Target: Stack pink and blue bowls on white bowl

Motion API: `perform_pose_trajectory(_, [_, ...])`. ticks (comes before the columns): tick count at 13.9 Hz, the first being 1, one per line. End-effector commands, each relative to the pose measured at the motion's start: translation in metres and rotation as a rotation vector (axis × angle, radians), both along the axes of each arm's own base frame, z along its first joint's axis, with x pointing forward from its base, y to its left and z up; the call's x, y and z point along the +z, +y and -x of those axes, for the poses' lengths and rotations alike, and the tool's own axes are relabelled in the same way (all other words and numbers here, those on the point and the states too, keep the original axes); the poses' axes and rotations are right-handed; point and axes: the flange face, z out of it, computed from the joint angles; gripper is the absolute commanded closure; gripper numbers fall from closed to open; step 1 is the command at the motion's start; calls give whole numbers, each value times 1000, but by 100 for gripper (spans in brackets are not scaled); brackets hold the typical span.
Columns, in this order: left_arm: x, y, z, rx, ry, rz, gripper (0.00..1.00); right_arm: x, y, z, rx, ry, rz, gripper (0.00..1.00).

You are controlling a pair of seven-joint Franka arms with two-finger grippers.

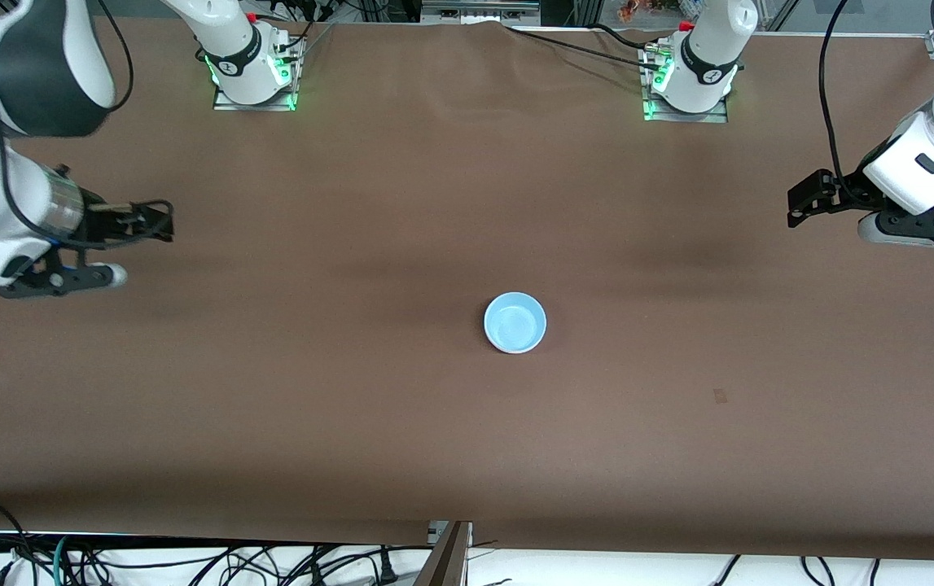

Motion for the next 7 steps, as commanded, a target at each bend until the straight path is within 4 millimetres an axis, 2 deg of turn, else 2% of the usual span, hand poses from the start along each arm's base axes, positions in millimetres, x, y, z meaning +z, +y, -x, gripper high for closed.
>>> perform_pose_trajectory(1, [5, -2, 5, 8, 3, 19, 0, 24, -17, 21, 11, -23, 9, 0])
perform_pose_trajectory(4, [5, -3, 6, 7, 11, 18, 0, 38, -12, 30, 20, -47, 6, 0])
perform_pose_trajectory(7, [6, -3, 7, 5, 13, 18, 0, 81, -16, 49, 17, -119, -11, 0])
